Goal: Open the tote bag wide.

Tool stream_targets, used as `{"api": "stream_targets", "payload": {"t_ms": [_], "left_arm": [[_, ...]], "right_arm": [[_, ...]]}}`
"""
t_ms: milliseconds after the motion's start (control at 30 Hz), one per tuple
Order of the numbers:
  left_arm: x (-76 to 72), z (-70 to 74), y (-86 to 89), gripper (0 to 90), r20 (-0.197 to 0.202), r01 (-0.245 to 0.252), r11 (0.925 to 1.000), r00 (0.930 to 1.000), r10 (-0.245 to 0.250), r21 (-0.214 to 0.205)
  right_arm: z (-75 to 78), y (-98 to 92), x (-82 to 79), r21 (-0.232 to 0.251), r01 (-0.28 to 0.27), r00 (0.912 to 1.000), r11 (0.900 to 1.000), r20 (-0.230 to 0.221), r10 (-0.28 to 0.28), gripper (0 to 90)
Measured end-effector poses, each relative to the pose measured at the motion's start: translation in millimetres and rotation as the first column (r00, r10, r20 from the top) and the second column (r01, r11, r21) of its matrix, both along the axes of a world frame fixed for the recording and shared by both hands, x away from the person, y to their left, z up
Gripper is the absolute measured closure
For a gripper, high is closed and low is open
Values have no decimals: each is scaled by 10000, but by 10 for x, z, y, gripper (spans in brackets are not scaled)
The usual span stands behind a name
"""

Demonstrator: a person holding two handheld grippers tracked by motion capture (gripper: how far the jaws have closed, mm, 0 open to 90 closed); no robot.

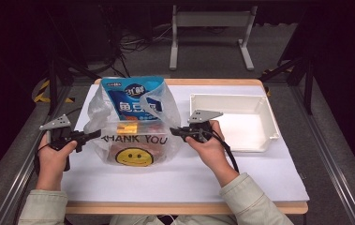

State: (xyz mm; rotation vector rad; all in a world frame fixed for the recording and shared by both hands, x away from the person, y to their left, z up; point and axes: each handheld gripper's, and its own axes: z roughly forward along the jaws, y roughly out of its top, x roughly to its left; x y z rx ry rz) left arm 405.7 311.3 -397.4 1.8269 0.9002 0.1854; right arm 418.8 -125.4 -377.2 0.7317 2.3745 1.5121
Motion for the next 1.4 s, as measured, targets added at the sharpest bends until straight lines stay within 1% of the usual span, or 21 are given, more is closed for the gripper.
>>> {"api": "stream_targets", "payload": {"t_ms": [33,100,200,333,400,500,533,600,633,700,733,800,967,1067,1167,1233,1300,1333,1367,1400], "left_arm": [[2,-7,9,893,-44,54,10000,10000,-54,62],[-3,-21,12,893,-136,64,10000,9999,-64,-19],[-9,-41,24,891,-356,137,9997,9993,-130,217],[-15,-61,48,892,-485,270,9992,9985,-256,286],[-20,-79,45,893,-659,290,9991,9975,-270,297],[-5,-109,39,894,-792,371,9983,9963,-334,457],[-5,-109,39,894,-792,371,9983,9963,-334,457],[-1,-126,37,893,-913,369,9979,9953,-320,528],[5,-144,46,894,-1017,408,9980,9942,-358,474],[11,-164,60,893,-1083,455,9977,9933,-400,493],[8,-176,62,893,-1200,470,9979,9919,-414,442],[11,-182,65,894,-1199,533,9974,9917,-471,493],[5,-196,61,895,-1467,777,9957,9867,-696,500],[13,-212,52,896,-1684,927,9933,9825,-800,690],[20,-228,40,895,-1787,973,9920,9805,-816,810],[19,-229,41,895,-1830,1007,9916,9795,-846,808],[6,-211,49,891,-1848,1018,9918,9790,-861,767],[-3,-192,56,871,-1797,1034,9911,9799,-870,840],[-17,-168,60,790,-1773,952,9917,9810,-787,869],[-33,-140,57,662,-1706,744,9936,9836,-591,847]], "right_arm": [[-16,0,-2,-23,-26,10000,10000,-39,26,900],[-44,-3,-8,-43,-70,9999,10000,-102,70,900],[-88,-14,-13,-114,-99,9997,9999,-230,96,900],[-127,-32,-21,-220,-148,9992,9996,-385,139,900],[-150,-47,-25,-283,-183,9986,9994,-495,168,900],[-184,-50,-27,-365,-252,9977,9990,-641,229,900],[-184,-50,-27,-365,-252,9977,9990,-641,229,900],[-203,-40,-31,-511,-286,9975,9983,-666,252,900],[-208,-38,-31,-531,-306,9974,9981,-674,269,900],[-219,-32,-36,-619,-363,9971,9974,-697,319,900],[-222,-32,-39,-662,-388,9969,9970,-705,341,900],[-223,-35,-47,-718,-423,9968,9965,-714,372,900],[-217,-59,-83,-804,-605,9946,9949,-888,533,900],[-226,-52,-96,-968,-644,9936,9932,-983,549,900],[-245,-41,-98,-1120,-683,9927,9914,-1065,564,900],[-272,-29,-95,-1290,-702,9920,9892,-1129,557,900],[-282,-22,-95,-1339,-738,9914,9882,-1176,581,900],[-281,-20,-96,-1366,-762,9913,9877,-1171,603,900],[-277,-17,-100,-1404,-745,9916,9873,-1158,584,900],[-274,-17,-103,-1431,-749,9916,9869,-1149,586,900]]}}
